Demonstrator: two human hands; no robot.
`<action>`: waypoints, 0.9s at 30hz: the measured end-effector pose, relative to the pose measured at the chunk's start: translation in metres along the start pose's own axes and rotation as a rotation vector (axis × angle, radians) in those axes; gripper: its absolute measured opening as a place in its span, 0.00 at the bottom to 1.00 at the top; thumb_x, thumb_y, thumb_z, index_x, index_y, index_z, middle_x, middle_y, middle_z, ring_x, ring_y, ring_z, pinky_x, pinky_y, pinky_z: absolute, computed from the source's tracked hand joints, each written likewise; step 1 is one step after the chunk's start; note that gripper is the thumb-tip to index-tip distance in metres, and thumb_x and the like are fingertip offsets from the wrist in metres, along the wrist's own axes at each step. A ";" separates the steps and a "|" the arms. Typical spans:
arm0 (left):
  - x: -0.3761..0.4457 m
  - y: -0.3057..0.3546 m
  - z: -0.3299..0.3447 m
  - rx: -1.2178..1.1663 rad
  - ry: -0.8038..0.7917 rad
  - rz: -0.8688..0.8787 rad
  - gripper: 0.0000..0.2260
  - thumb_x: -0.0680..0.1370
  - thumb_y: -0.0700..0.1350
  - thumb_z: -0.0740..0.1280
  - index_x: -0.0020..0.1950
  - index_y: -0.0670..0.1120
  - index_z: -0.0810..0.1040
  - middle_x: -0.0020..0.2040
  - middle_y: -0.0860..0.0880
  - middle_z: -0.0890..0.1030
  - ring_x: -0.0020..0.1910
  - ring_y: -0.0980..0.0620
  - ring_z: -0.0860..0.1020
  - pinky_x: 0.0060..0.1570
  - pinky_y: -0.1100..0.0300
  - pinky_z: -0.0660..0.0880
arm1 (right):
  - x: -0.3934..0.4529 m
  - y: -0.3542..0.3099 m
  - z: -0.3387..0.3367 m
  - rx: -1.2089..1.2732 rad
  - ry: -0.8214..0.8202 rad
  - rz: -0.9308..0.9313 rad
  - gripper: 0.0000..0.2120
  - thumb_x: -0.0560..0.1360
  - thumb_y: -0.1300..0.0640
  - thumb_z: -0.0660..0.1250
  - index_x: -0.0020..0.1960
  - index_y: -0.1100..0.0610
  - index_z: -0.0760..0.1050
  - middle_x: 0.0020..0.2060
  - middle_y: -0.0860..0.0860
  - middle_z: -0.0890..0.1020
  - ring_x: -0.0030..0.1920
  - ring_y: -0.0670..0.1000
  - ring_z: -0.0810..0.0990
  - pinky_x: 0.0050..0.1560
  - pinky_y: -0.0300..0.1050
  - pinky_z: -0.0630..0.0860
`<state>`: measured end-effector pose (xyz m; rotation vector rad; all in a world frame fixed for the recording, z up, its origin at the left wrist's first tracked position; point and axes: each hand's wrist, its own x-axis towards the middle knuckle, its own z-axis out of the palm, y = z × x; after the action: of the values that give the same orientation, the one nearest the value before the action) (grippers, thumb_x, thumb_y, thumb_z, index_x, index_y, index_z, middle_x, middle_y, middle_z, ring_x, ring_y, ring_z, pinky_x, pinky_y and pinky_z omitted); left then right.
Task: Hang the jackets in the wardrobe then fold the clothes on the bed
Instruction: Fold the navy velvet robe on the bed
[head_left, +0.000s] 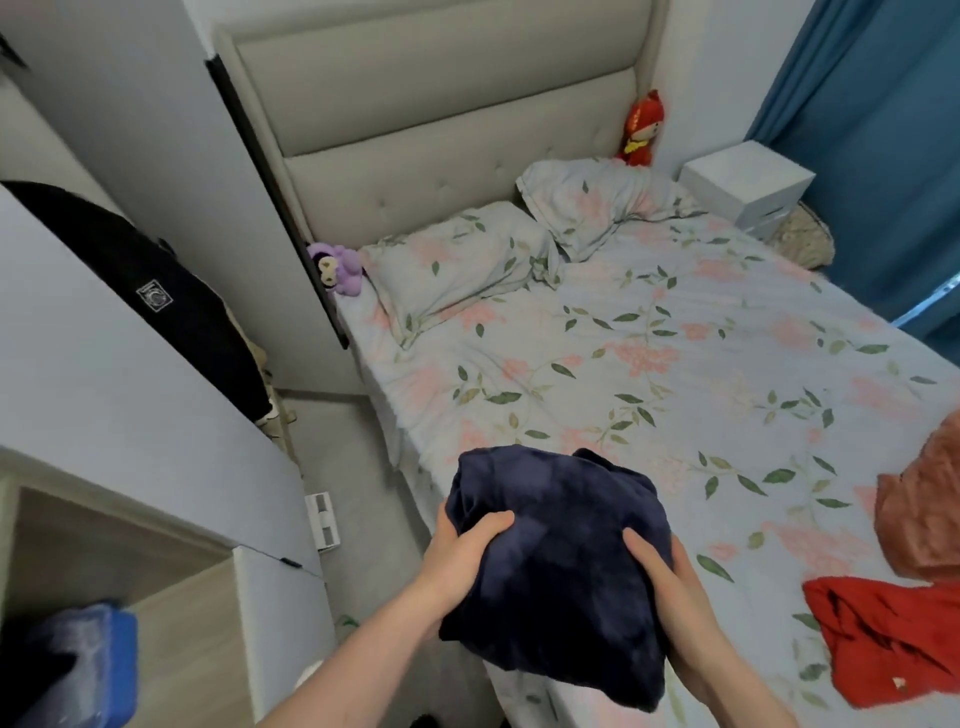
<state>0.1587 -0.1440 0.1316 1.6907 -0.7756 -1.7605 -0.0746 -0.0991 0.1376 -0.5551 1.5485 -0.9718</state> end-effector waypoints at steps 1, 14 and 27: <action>-0.006 0.006 -0.009 -0.017 0.010 0.019 0.34 0.69 0.60 0.77 0.72 0.62 0.67 0.62 0.60 0.79 0.59 0.54 0.80 0.65 0.49 0.77 | -0.004 -0.008 0.011 -0.016 -0.015 -0.020 0.23 0.73 0.41 0.74 0.66 0.38 0.74 0.61 0.41 0.83 0.61 0.48 0.82 0.59 0.51 0.79; -0.039 0.068 -0.122 -0.141 0.176 0.182 0.40 0.65 0.65 0.77 0.73 0.62 0.64 0.63 0.58 0.79 0.60 0.50 0.80 0.65 0.45 0.76 | -0.032 -0.087 0.138 -0.061 -0.186 -0.144 0.21 0.74 0.42 0.73 0.66 0.39 0.74 0.59 0.42 0.82 0.58 0.48 0.82 0.50 0.46 0.78; 0.025 0.179 -0.181 -0.231 0.318 0.292 0.39 0.62 0.64 0.79 0.70 0.61 0.69 0.63 0.55 0.81 0.58 0.49 0.82 0.62 0.45 0.78 | 0.063 -0.186 0.239 -0.098 -0.329 -0.206 0.28 0.73 0.41 0.74 0.70 0.41 0.71 0.61 0.42 0.81 0.59 0.49 0.81 0.50 0.47 0.78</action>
<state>0.3406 -0.2863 0.2426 1.5604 -0.6139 -1.2899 0.1104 -0.3160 0.2583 -0.9106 1.2650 -0.9089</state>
